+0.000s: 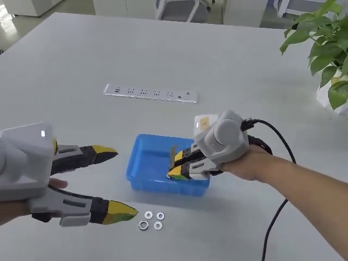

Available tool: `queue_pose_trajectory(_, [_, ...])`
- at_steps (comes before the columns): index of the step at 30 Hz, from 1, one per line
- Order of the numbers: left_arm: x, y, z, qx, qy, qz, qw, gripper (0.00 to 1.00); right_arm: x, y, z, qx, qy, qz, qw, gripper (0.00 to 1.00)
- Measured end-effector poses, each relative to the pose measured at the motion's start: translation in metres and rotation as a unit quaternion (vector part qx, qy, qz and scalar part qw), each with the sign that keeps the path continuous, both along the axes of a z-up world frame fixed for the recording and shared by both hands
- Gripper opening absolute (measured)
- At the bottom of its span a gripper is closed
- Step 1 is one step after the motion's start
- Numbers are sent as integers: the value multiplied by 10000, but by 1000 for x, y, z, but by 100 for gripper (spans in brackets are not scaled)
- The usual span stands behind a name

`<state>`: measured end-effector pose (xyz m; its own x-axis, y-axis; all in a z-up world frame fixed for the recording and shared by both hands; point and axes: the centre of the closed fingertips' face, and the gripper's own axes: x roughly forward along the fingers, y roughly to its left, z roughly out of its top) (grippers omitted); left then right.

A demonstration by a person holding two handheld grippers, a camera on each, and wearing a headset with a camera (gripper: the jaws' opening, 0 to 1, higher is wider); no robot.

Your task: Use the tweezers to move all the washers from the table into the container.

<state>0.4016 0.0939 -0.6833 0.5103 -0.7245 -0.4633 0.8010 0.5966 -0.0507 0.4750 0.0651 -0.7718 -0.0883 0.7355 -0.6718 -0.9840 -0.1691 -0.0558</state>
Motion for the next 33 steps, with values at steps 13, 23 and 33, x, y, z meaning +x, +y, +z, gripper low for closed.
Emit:
queue_pose_trajectory(13, [32, -18, 8, 171, -292, -372, 9987, 53, -1, 1, -1, -8, 0, 34, 10000, 9])
queue_pose_trajectory(23, [48, -33, 3, 184, -286, -617, 9975, 47, 0, 1, -1, -41, -29, 86, 10000, 9])
queue_pose_trajectory(33, [59, -44, -5, 261, -335, -823, 9957, 29, 0, 0, -2, -49, -35, 109, 9999, 9])
